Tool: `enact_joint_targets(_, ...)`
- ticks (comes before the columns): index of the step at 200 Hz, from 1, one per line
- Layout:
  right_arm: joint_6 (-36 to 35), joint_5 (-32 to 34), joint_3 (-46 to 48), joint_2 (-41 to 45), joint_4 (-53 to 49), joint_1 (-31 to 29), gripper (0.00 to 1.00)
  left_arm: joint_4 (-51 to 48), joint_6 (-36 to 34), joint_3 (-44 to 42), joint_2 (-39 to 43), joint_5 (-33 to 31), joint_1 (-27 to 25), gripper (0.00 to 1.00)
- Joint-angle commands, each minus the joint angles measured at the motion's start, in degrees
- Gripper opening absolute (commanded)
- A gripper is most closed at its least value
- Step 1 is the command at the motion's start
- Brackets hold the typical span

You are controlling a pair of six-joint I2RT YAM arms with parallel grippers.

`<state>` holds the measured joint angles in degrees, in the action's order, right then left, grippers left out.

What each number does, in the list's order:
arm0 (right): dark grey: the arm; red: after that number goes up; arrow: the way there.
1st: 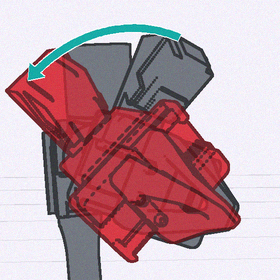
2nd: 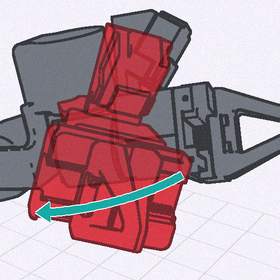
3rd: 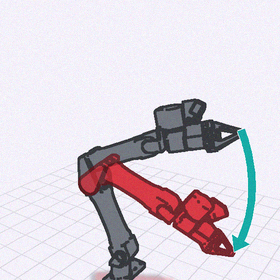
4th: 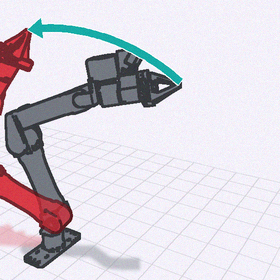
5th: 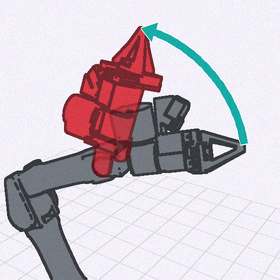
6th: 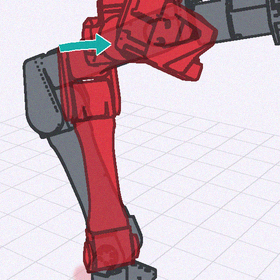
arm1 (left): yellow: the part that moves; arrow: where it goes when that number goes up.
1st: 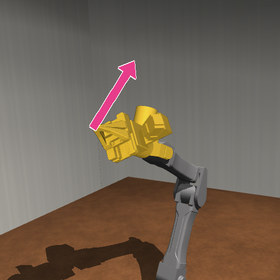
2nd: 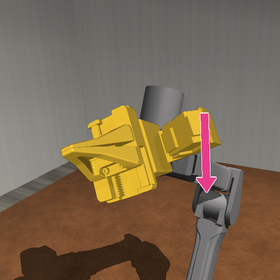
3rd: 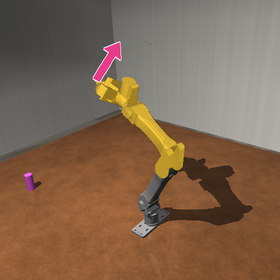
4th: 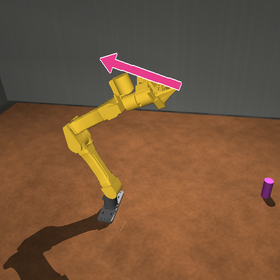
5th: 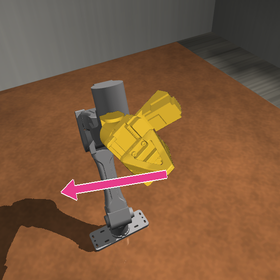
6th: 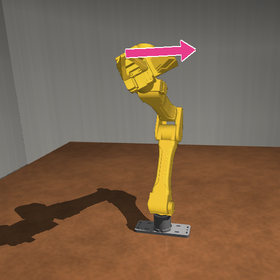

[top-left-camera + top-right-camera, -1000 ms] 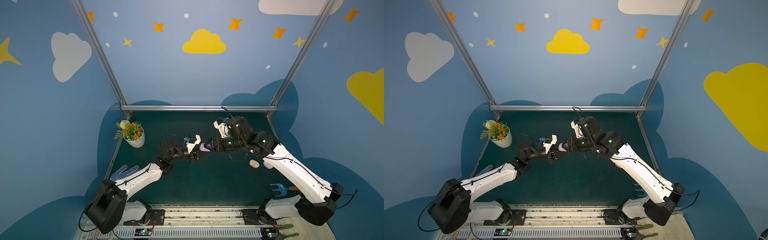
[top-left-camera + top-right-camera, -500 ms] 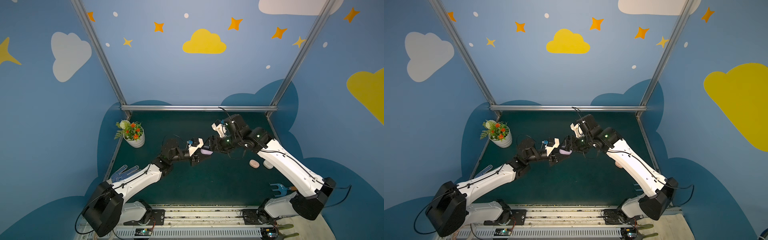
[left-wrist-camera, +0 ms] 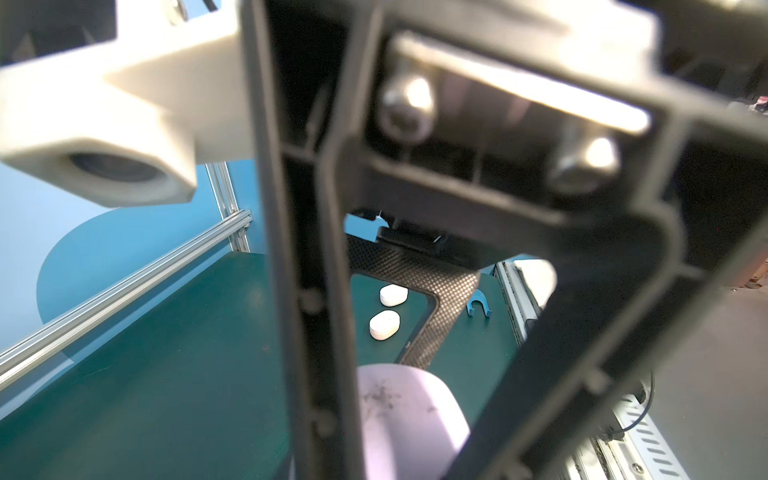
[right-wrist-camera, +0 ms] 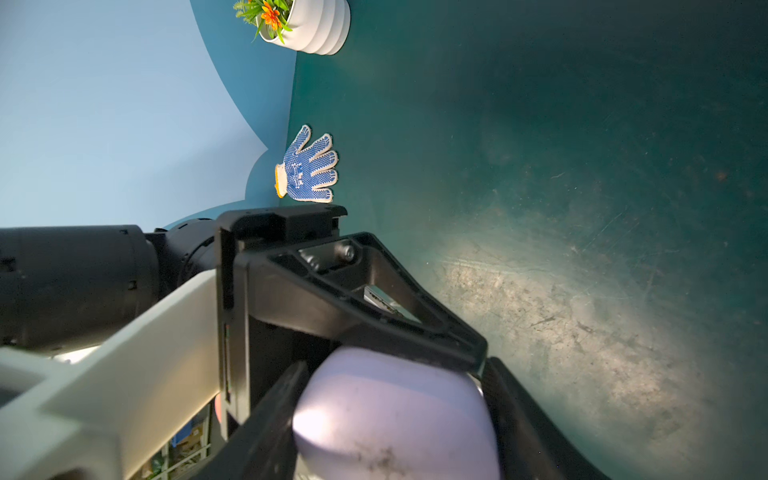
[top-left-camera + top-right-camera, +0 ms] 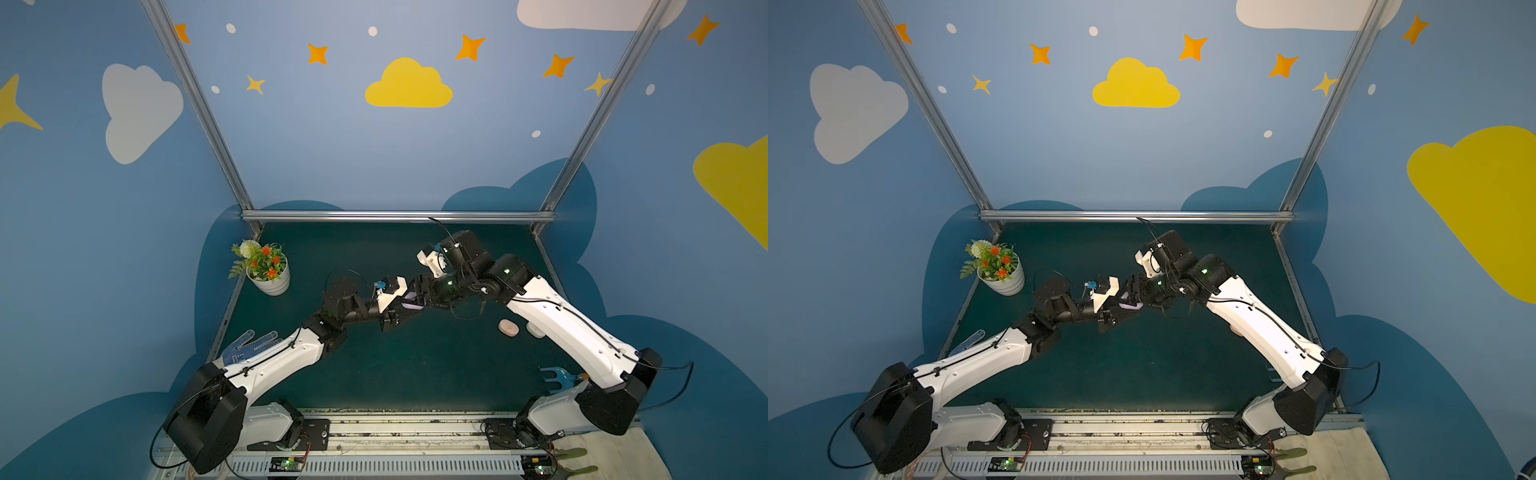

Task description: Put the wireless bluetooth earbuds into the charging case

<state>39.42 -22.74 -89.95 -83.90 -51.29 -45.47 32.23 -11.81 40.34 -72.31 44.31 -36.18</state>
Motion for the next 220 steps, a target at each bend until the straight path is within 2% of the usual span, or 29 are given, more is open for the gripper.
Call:
enact_joint_targets(1,0.1,0.2,-0.8,0.0,-0.3,-0.3,0.59,0.1,-0.9,1.8,0.7,0.2,-0.3,0.21)
enact_joint_targets(20,0.1,0.3,0.1,0.6,0.7,-0.3,0.56,0.0,-0.9,1.7,0.7,0.1,-0.3,0.23)
enact_joint_targets(30,0.3,0.5,0.9,1.1,1.4,-0.1,0.55,0.0,-0.8,1.7,0.8,-0.1,-0.3,0.28)
enact_joint_targets(72,-0.4,3.9,6.0,5.2,1.0,3.6,0.53,-4.6,0.2,2.0,1.1,-4.3,-0.4,0.74)
enact_joint_targets(107,-1.5,7.3,14.6,10.7,1.3,9.2,0.53,-6.5,4.0,0.7,1.4,-7.9,0.5,1.00)
enact_joint_targets(143,-3.4,12.2,27.6,17.8,1.3,20.3,0.53,-10.2,6.5,-1.3,3.6,-13.9,2.0,1.00)
enact_joint_targets(161,-5.0,15.3,33.1,19.9,1.8,25.9,0.53,-11.3,7.1,-2.3,4.3,-14.5,2.6,1.00)
enact_joint_targets(206,-5.1,23.5,43.2,19.3,6.0,35.0,0.54,-10.7,8.4,-3.2,4.3,-15.5,3.2,1.00)
enact_joint_targets(220,-5.0,23.6,45.8,18.0,8.4,37.1,0.54,-9.6,8.7,-3.3,3.9,-14.7,3.5,1.00)
